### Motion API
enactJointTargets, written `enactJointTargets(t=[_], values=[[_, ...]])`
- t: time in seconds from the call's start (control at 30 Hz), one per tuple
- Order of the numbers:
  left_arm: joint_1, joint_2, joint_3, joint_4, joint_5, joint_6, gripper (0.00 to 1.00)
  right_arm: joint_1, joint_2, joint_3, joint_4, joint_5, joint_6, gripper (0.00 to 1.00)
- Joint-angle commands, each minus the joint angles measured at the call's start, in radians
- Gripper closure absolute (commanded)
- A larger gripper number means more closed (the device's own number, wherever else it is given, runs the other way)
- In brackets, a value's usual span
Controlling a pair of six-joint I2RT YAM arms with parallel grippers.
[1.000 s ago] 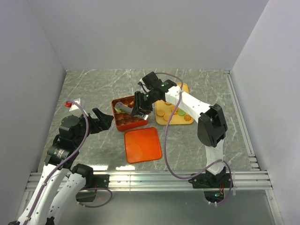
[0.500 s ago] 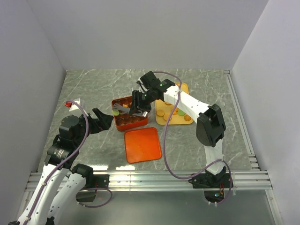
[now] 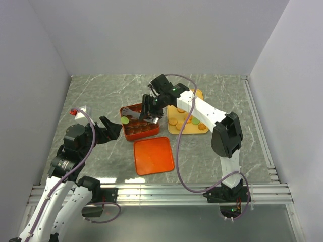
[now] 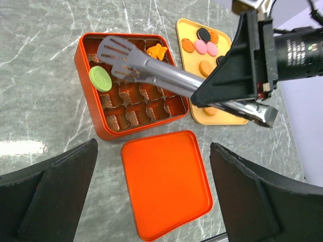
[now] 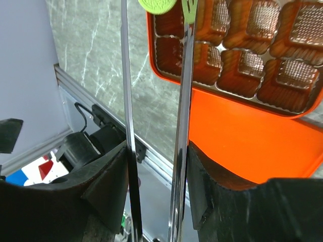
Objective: Pack the cookies
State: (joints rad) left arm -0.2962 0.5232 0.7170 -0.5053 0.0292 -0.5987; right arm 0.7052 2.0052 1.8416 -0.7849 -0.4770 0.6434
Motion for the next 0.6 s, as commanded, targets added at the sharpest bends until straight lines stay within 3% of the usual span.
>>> enactJointTargets(t=[0.0, 0.23, 0.37, 0.57], values=[[-0.004, 0.000, 0.025, 0.011, 0.015, 0.000, 0.01, 0.005, -0.048, 0.079, -0.013, 0.044, 0.007, 0.47], [-0.004, 0.001, 0.024, 0.016, 0.024, 0.004, 0.01, 0.011, -0.075, 0.130, -0.045, 0.078, 0.001, 0.48], [-0.004, 0.003, 0.024, 0.016, 0.031, 0.005, 0.01, 0.055, -0.085, 0.130, -0.037, 0.067, 0.004, 0.55], [-0.004, -0.005, 0.024, 0.017, 0.032, 0.005, 0.01, 0.105, -0.054, 0.142, -0.027, 0.043, 0.016, 0.57]])
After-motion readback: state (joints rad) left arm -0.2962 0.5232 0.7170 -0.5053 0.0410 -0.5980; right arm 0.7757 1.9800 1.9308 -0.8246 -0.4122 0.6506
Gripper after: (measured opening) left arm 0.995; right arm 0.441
